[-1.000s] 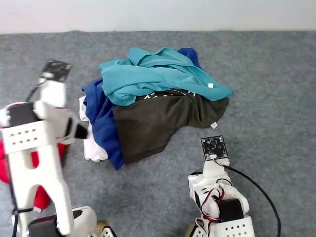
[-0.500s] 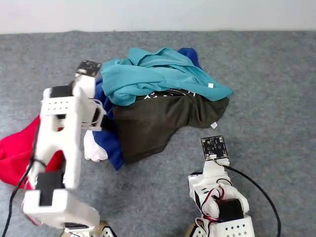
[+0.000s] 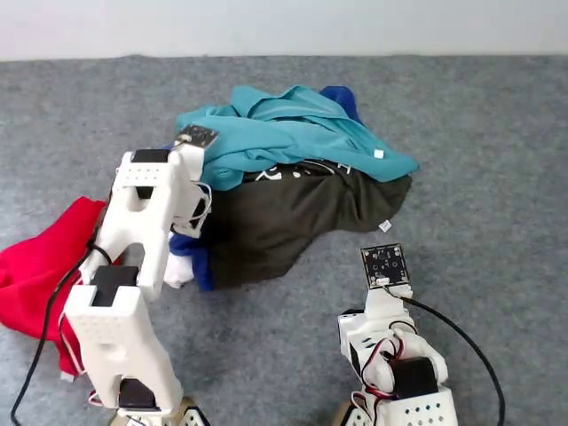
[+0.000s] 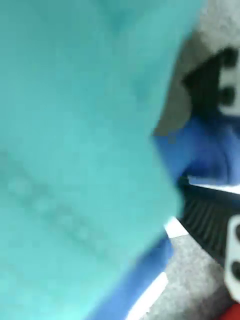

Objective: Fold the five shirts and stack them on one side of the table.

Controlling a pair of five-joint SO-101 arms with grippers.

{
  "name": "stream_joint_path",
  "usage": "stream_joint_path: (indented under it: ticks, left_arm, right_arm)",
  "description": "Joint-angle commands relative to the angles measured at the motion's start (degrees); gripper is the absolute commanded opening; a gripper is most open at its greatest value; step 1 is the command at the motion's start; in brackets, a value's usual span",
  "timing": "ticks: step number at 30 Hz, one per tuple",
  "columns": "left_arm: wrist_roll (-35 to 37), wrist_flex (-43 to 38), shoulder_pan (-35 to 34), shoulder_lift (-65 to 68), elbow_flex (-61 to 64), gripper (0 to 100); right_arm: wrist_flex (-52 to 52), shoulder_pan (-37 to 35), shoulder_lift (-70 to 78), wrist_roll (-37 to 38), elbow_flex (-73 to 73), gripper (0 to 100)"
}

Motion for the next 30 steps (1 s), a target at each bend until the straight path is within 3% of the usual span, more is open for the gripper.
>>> stream_joint_path:
  ticks: [1, 6, 12, 18, 26, 30]
  left_arm:
    - [-1.23, 6.68, 0.09, -0.97, -7.78, 1]
    - [0.53, 14.68, 0.09, -9.67, -16.84, 1]
    - [3.25, 18.29, 2.64, -26.2, -23.52, 1]
    - [4.48, 16.97, 6.24, -39.03, -31.34, 1]
    - [4.48, 14.15, 5.8, -47.56, -44.0, 1]
    - [4.4, 14.15, -0.35, -49.32, -46.99, 1]
  right_arm:
    - [0.4, 0.31, 0.13, 0.62, 0.97, 1.0]
    - [0.4, 0.31, 0.13, 0.62, 0.97, 1.0]
    - [0.4, 0.31, 0.13, 0.62, 0.97, 1.0]
    - [0.4, 0.31, 0.13, 0.62, 0.97, 1.0]
    - [0.4, 0.31, 0.13, 0.62, 0.97, 1.0]
    - [0.4, 0.31, 0.13, 0.62, 0.97, 1.0]
